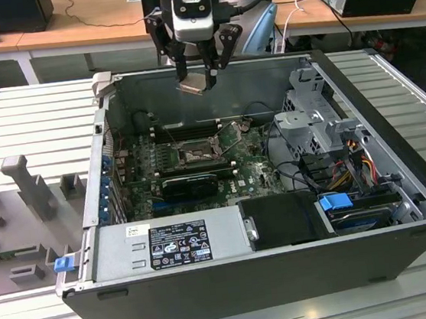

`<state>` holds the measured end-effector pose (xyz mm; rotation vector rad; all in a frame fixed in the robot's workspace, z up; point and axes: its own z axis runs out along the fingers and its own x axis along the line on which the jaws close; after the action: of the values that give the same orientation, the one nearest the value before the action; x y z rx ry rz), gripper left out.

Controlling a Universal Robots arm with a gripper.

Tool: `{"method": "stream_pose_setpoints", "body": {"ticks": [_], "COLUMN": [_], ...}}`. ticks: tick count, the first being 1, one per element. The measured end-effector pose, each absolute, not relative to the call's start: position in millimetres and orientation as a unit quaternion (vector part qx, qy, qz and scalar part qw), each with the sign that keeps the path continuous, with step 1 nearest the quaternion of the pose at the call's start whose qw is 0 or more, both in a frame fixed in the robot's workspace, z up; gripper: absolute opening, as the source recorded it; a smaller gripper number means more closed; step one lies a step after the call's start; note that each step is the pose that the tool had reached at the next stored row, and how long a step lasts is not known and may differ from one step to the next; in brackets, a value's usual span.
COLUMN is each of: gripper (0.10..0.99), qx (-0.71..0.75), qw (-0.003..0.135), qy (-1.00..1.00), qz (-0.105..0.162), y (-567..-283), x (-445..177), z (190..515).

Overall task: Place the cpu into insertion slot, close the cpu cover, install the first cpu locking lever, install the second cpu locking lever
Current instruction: 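Place the cpu into insertion slot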

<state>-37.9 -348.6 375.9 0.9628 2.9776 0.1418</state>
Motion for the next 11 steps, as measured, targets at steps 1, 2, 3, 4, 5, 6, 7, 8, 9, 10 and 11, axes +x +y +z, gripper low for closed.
{"method": "stream_pose_setpoints", "body": {"ticks": [1, 2, 3, 4, 5, 6, 7, 8, 9, 10, 11], "gripper": [0.529, 0.529, 0.529, 0.529, 0.529, 0.529, 0.529, 0.529, 0.529, 0.529, 0.529], "qx": [0.309, 0.311, 0.314, 0.316, 0.318, 0.32, 0.322, 0.324, 0.328, 0.331, 0.335], "qw": [0.005, 0.005, 0.005, 0.005, 0.005, 0.005, 0.005, 0.005, 0.005, 0.006, 0.006], "qy": [0.95, 0.949, 0.948, 0.948, 0.947, 0.946, 0.946, 0.945, 0.944, 0.942, 0.941], "qz": [0.045, 0.045, 0.045, 0.045, 0.045, 0.045, 0.045, 0.045, 0.045, 0.045, 0.045], "y": [-348.6, -348.6, -348.7, -348.6, -348.6, -348.6, -348.6, -348.6, -348.6, -348.6, -348.6], "x": [-37.9, -37.9, -37.9, -37.9, -37.9, -37.9, -37.9, -37.9, -37.9, -37.9, -37.9], "z": [375.9, 375.9, 375.9, 375.9, 375.9, 375.9, 375.9, 375.9, 375.9, 375.8, 375.8]}}
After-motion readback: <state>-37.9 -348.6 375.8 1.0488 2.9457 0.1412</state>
